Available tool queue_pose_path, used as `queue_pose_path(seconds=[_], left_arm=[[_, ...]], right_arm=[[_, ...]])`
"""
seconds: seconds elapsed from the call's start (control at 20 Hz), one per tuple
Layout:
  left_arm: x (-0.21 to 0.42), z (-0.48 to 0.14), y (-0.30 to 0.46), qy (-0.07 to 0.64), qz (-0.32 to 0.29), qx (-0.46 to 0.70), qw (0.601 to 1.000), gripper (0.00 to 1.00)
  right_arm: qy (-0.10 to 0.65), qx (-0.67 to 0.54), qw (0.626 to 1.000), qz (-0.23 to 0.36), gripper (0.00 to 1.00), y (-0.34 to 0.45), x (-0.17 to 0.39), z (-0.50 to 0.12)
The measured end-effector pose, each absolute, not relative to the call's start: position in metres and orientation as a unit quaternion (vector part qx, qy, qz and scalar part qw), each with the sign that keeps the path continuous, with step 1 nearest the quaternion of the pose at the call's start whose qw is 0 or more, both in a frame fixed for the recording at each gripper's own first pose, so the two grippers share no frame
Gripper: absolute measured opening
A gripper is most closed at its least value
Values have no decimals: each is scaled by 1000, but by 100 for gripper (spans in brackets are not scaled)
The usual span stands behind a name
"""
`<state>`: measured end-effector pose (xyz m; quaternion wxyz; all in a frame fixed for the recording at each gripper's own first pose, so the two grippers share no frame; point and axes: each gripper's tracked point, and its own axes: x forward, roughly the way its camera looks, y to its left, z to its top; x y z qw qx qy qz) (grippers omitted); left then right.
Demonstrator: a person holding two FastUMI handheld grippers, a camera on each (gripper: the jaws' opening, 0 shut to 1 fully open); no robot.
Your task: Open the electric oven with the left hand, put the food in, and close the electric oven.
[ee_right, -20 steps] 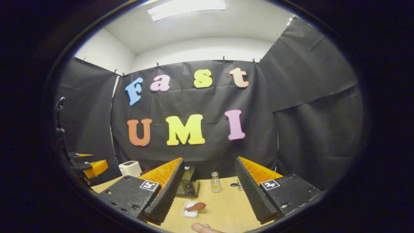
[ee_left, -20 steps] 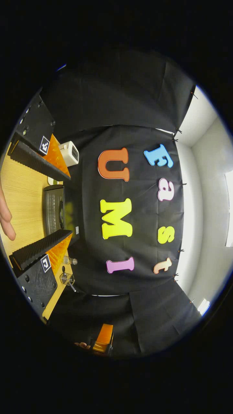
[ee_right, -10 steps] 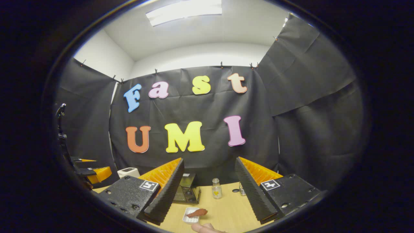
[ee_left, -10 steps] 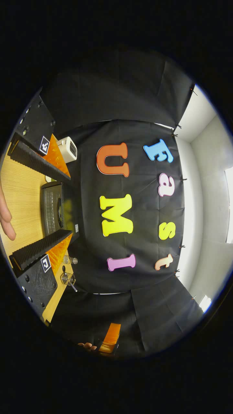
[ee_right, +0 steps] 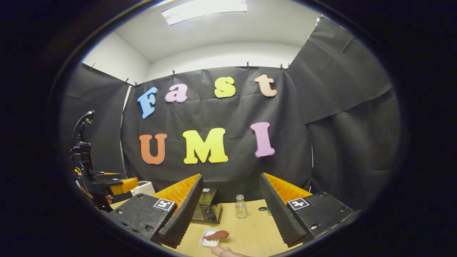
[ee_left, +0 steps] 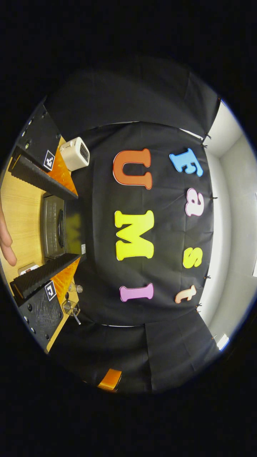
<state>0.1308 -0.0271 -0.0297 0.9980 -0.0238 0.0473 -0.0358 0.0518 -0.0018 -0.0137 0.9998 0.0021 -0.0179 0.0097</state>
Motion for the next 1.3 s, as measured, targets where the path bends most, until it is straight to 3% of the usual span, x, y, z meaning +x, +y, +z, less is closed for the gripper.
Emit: queue_pose_path(seconds=[0.6, 0.7, 1.1, 1.2, 1.3], left_arm=[[255, -151, -60, 203, -65, -1, 977, 96], [268, -164, -59, 215, -58, 4, 975, 96], [303, -195, -50, 237, -35, -6, 971, 98], [308, -198, -51, 237, -40, -11, 971, 97], [307, -202, -51, 239, -45, -17, 970, 84]], right_arm=[[-19, -18, 1000, 14, 100, -15, 40, -12], [-21, -18, 1000, 11, 96, -21, 36, -11], [-16, -18, 1000, 2, 96, -39, 27, -16], [-15, -16, 1000, 1, 96, -41, 24, -17], [-13, -16, 1000, 2, 96, -41, 22, -19]])
